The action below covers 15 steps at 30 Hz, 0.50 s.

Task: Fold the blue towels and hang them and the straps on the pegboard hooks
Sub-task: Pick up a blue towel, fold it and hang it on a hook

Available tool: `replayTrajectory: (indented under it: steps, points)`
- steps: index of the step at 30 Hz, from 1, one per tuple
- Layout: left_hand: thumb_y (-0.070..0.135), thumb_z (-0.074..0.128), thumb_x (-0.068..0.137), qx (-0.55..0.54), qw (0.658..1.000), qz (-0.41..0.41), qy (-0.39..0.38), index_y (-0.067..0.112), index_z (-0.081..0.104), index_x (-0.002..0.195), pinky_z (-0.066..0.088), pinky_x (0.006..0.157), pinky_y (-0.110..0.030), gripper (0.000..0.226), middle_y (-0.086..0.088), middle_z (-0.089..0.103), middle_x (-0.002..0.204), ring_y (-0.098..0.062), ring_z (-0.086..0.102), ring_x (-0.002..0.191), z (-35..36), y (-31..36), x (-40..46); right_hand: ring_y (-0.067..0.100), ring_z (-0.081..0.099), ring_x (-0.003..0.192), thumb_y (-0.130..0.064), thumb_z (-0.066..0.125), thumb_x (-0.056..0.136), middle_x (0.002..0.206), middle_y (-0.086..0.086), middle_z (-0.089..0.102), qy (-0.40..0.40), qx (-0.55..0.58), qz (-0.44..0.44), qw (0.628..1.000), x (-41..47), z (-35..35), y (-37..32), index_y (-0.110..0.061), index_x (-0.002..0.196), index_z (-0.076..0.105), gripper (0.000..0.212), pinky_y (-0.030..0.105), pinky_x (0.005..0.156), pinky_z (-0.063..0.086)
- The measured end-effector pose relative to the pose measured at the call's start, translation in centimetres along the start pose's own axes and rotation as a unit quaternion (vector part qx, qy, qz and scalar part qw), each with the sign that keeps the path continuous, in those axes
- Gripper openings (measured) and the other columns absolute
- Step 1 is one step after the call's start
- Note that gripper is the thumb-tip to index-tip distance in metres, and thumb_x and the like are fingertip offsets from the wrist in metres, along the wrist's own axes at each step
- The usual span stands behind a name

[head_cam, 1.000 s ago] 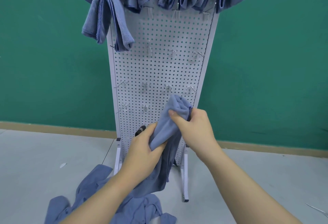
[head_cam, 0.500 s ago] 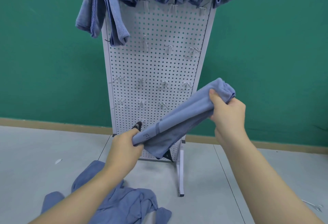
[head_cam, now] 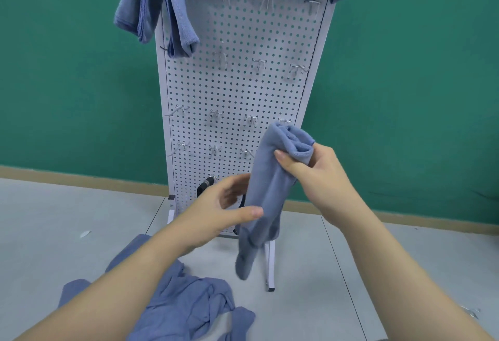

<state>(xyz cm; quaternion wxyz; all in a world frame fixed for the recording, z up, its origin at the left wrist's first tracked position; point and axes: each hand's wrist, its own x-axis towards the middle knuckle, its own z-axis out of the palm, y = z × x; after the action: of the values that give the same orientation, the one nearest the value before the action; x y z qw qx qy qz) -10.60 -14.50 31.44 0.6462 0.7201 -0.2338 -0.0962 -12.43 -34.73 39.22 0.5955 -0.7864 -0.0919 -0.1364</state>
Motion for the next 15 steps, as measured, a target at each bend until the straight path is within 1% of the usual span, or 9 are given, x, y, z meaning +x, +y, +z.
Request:
replayTrajectory:
  steps: [2,3,4,6,8,9,11,13,15]
  points:
    - [0.042,0.085,0.068,-0.036,0.999,-0.013,0.004,0.023,0.067,0.121,0.055,0.095,-0.027,0.059,0.006,0.076,0.118,-0.009,0.07,0.113,1.1,0.6,-0.2,0.018,0.07,0.109,-0.032,0.069,0.092,0.112,0.005,0.078,-0.021,0.012,-0.001,1.0,0.0,0.6,0.2,-0.023,0.119,0.072,0.028,0.058,0.102,0.052]
    - [0.045,0.086,0.065,-0.038,0.999,-0.027,0.013,0.021,0.07,0.113,0.057,0.088,-0.026,0.056,0.004,0.078,0.109,-0.011,0.073,0.103,1.4,0.6,-0.1,0.021,0.07,0.111,-0.032,0.067,0.091,0.114,0.008,0.077,-0.032,0.029,0.002,0.999,0.1,0.9,0.3,-0.022,0.12,0.071,0.03,0.059,0.102,0.052]
    - [0.045,0.087,0.062,-0.039,0.998,-0.041,0.021,0.019,0.072,0.107,0.059,0.084,-0.027,0.054,0.001,0.08,0.103,-0.013,0.075,0.097,1.7,0.6,-0.1,0.023,0.07,0.115,-0.03,0.066,0.091,0.116,0.008,0.076,-0.041,0.054,0.007,0.998,0.2,1.2,0.4,-0.019,0.122,0.07,0.033,0.057,0.104,0.052]
    - [0.035,0.091,0.066,-0.052,0.996,-0.069,0.027,0.016,0.076,0.097,0.059,0.079,-0.028,0.04,-0.003,0.08,0.096,-0.017,0.076,0.089,2.3,0.4,-0.2,0.024,0.069,0.119,-0.025,0.065,0.091,0.12,0.007,0.075,-0.051,0.111,0.022,0.992,0.4,1.5,0.6,-0.012,0.126,0.066,0.038,0.046,0.106,0.052]
    - [0.023,0.092,0.072,-0.056,0.994,-0.086,0.025,0.014,0.077,0.095,0.058,0.076,-0.026,0.029,-0.003,0.08,0.093,-0.015,0.076,0.086,2.7,0.0,-0.3,0.027,0.069,0.12,-0.023,0.064,0.091,0.119,0.01,0.075,-0.049,0.132,0.029,0.99,0.6,1.6,0.6,-0.01,0.125,0.065,0.036,0.045,0.106,0.052]
    - [0.018,0.092,0.075,-0.058,0.994,-0.093,0.027,0.013,0.076,0.096,0.057,0.074,-0.025,0.027,-0.003,0.08,0.091,-0.014,0.075,0.084,3.0,-0.1,-0.3,0.028,0.069,0.119,-0.02,0.063,0.094,0.118,0.011,0.075,-0.04,0.14,0.029,0.989,0.8,1.5,0.7,-0.01,0.122,0.066,0.03,0.046,0.106,0.052]
    - [0.019,0.089,0.075,-0.065,0.991,-0.111,0.038,0.011,0.076,0.098,0.057,0.072,-0.025,0.028,-0.003,0.08,0.087,-0.013,0.074,0.079,3.2,-0.5,-0.6,0.027,0.069,0.117,-0.009,0.059,0.102,0.114,0.012,0.075,-0.002,0.175,0.04,0.984,1.2,1.2,0.8,-0.009,0.12,0.065,0.019,0.046,0.105,0.053]
    - [0.025,0.094,0.07,-0.061,0.989,-0.125,0.041,0.008,0.077,0.097,0.058,0.074,-0.027,0.036,-0.006,0.08,0.088,-0.015,0.074,0.079,3.2,-0.8,-1.0,0.032,0.067,0.12,-0.002,0.052,0.104,0.12,0.018,0.072,0.04,0.218,0.051,0.974,1.6,0.4,0.8,-0.002,0.126,0.061,0.024,0.045,0.106,0.052]
    - [0.036,0.097,0.064,-0.043,0.99,-0.132,0.034,0.001,0.076,0.093,0.055,0.074,-0.029,0.05,-0.01,0.079,0.087,-0.016,0.071,0.076,3.0,-1.2,-1.3,0.04,0.064,0.124,-0.001,0.05,0.105,0.129,0.028,0.067,0.068,0.24,0.053,0.967,2.1,-0.4,1.0,0.001,0.131,0.057,0.028,0.051,0.11,0.049]
